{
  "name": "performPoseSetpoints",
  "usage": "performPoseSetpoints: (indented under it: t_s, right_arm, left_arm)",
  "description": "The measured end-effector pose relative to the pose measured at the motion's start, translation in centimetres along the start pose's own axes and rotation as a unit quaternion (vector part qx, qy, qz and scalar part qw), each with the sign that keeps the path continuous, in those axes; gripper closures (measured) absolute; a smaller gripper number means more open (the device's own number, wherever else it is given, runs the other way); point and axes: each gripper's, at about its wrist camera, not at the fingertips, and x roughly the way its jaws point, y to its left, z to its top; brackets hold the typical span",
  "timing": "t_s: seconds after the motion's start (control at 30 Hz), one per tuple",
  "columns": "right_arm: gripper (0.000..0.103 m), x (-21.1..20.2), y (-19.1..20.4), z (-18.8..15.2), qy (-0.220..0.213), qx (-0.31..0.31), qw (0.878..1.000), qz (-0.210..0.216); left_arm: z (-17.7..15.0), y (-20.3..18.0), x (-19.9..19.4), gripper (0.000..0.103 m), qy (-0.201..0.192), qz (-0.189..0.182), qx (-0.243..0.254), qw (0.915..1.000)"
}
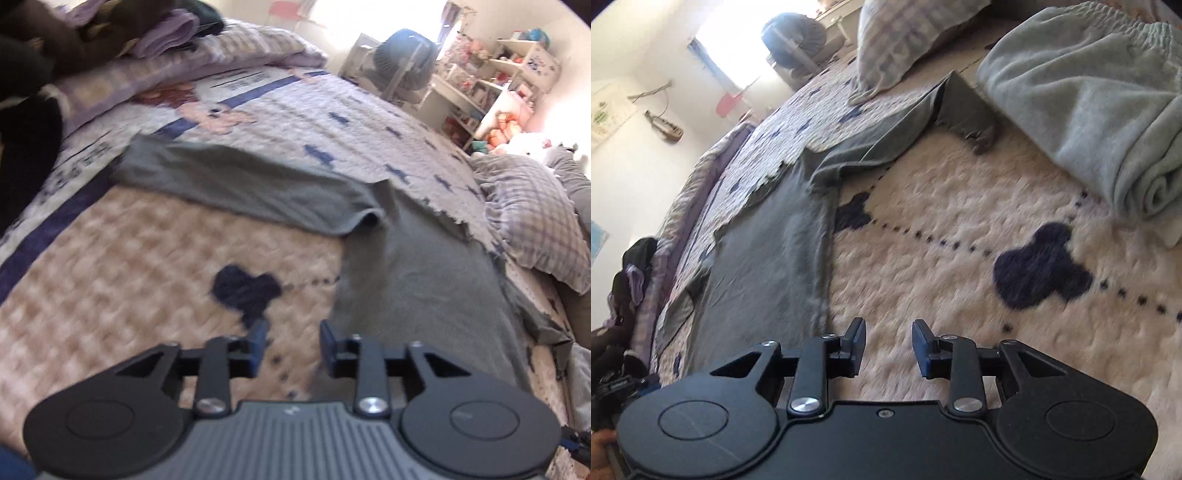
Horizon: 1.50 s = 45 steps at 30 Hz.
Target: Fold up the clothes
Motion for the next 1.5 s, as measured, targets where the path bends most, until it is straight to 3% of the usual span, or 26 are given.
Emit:
performPoseSetpoints:
  t_s: [0.13, 0.23, 0.3, 0.33, 0.4, 0.47, 0.5, 0.57, 0.63, 0.67, 0.77, 0.87, 1.03, 1.2, 1.3, 1.43, 1.5]
  right_arm:
    - [0.075, 1.2, -1.3, 3.7, -0.041, 0.021, 0.998, -0.038]
    - [0.075, 2.7, -2.1, 6.5, -0.075, 0.07, 0.994, -0.033]
    - [0.074, 3.6, -2.3, 7.9, -0.093, 0.09, 0.991, -0.046]
    - [0.074, 4.1, -2.1, 8.5, -0.101, 0.087, 0.989, -0.062]
    - [0.075, 5.5, -0.8, 9.5, -0.108, 0.022, 0.984, -0.142]
    - [0.082, 7.5, 1.5, 9.5, -0.105, -0.117, 0.955, -0.253]
    - [0.082, 8.4, 2.4, 9.0, -0.097, -0.18, 0.938, -0.28]
    - [0.082, 9.6, 3.4, 8.1, -0.084, -0.264, 0.915, -0.293]
    - [0.082, 10.3, 4.0, 7.4, -0.072, -0.325, 0.885, -0.326]
    - [0.083, 10.6, 3.9, 7.3, -0.07, -0.336, 0.877, -0.338]
    - [0.094, 10.6, 3.6, 7.5, -0.066, -0.335, 0.881, -0.327]
    - [0.1, 10.4, 3.8, 7.5, -0.067, -0.344, 0.883, -0.312]
    - [0.1, 4.7, 5.0, 10.6, -0.135, -0.254, 0.937, -0.197]
    - [0.1, -1.2, 4.5, 17.3, -0.209, -0.145, 0.96, -0.116]
    - [0.1, -3.0, 2.5, 20.9, -0.231, -0.093, 0.96, -0.126]
    - [0.1, -2.2, -2.5, 24.0, -0.208, -0.017, 0.964, -0.162]
    - [0.1, -0.7, -3.9, 24.5, -0.189, -0.01, 0.964, -0.186]
  left_arm:
    - [0.8, -4.4, 3.4, 0.051, 0.0, -0.04, 0.052, 0.9978]
    - [0.6, -7.4, 6.5, 0.047, 0.014, -0.058, 0.096, 0.9936]
    - [0.5, -9.1, 8.4, 0.038, 0.023, -0.067, 0.128, 0.9893]
    - [0.5, -9.8, 9.2, 0.036, 0.027, -0.069, 0.146, 0.9866]
    - [0.7, -11.0, 10.5, 0.035, 0.031, -0.074, 0.181, 0.9801]
    - [0.8, -11.9, 11.4, 0.034, 0.031, -0.081, 0.215, 0.9727]
    - [0.8, -12.0, 11.7, 0.03, 0.027, -0.086, 0.227, 0.9698]
    - [0.4, -11.9, 12.2, 0.027, 0.017, -0.096, 0.242, 0.9654]
    - [0.1, -11.3, 12.6, 0.027, 0.019, -0.1, 0.234, 0.9669]
    - [0.0, -11.0, 12.6, 0.027, 0.02, -0.104, 0.227, 0.968]
    - [0.8, -10.9, 12.2, 0.027, 0.019, -0.11, 0.224, 0.9683]
    - [1.5, -10.1, 12.2, 0.026, 0.021, -0.114, 0.195, 0.974]
    - [1.9, -9.1, 12.4, 0.026, 0.034, -0.127, 0.164, 0.9777]
    - [2.0, -9.1, 12.4, 0.026, 0.032, -0.126, 0.17, 0.977]
    - [2.0, -9.1, 12.6, 0.026, 0.035, -0.129, 0.167, 0.9769]
    - [2.1, -9.2, 12.5, 0.026, 0.035, -0.133, 0.168, 0.9761]
    - [2.0, -9.2, 12.6, 0.025, 0.036, -0.133, 0.17, 0.9757]
